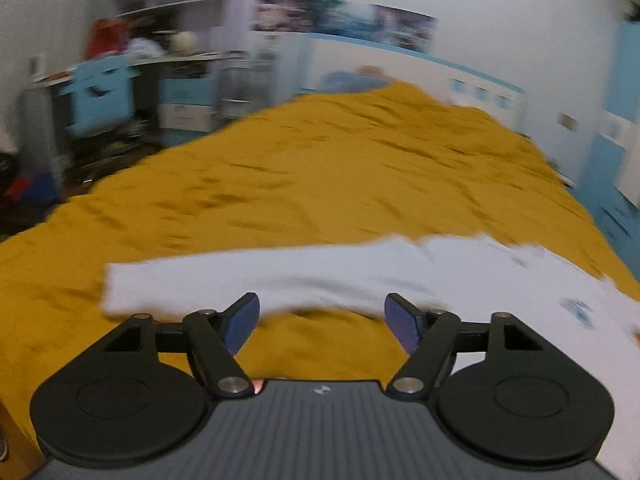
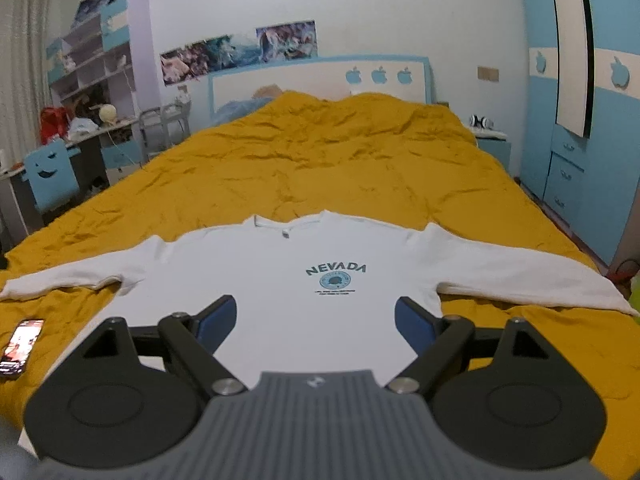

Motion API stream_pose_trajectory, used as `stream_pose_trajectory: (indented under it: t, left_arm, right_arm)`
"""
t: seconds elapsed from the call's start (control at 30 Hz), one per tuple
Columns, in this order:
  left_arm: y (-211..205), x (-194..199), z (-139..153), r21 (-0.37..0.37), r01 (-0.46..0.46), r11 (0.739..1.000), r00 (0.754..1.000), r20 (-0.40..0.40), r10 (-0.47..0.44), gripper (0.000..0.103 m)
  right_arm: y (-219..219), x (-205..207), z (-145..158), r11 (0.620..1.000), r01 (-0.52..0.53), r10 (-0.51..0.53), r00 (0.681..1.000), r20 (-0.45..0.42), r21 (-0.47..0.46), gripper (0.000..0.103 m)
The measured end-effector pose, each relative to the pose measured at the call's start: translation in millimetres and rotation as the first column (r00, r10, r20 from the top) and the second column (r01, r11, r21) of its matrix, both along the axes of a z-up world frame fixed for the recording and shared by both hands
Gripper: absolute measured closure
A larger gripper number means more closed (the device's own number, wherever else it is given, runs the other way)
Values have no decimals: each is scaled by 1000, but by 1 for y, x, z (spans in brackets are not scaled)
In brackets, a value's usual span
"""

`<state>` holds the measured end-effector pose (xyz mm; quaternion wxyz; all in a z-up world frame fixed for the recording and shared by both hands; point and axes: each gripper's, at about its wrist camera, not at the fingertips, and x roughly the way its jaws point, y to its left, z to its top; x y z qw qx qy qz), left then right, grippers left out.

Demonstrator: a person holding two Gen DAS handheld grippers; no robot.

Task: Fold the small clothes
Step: 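Reach to the sweatshirt sleeve cuff and grasp it with the left tool, then fold the held sleeve across the shirt front with the left tool, release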

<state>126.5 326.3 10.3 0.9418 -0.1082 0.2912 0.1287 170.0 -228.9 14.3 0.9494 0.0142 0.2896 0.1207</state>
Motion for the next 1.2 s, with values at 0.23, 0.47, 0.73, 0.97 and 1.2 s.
stream_pose_trajectory:
  t: [0.23,0.47,0.73,0.97,1.2]
  left_arm:
    - [146,23,-36,-146,-241,959,970,-24,240,15]
    - [216,24,-97,-326,-379,866,925,-119,360,22]
    - [211,17,-107,-414,-332,847,939,-57,340,100]
    - [159,30,-5,-307,-259,916,949,95,300,100]
    - [52,85,135,-233,-43,971,979,182,87,100]
  right_arm:
    - [41,46,-20,999,-42,42,996,-80,3,21]
    - [73,86,-32,999,-36,33,994,-106,-29,21]
    - [88,112,-42,997,-46,38,992,-118,-58,21]
    - [76,123,-47,996,-29,17,991,-135,-86,21]
    - [45,139,-35,996,-30,17,989,-147,-89,21]
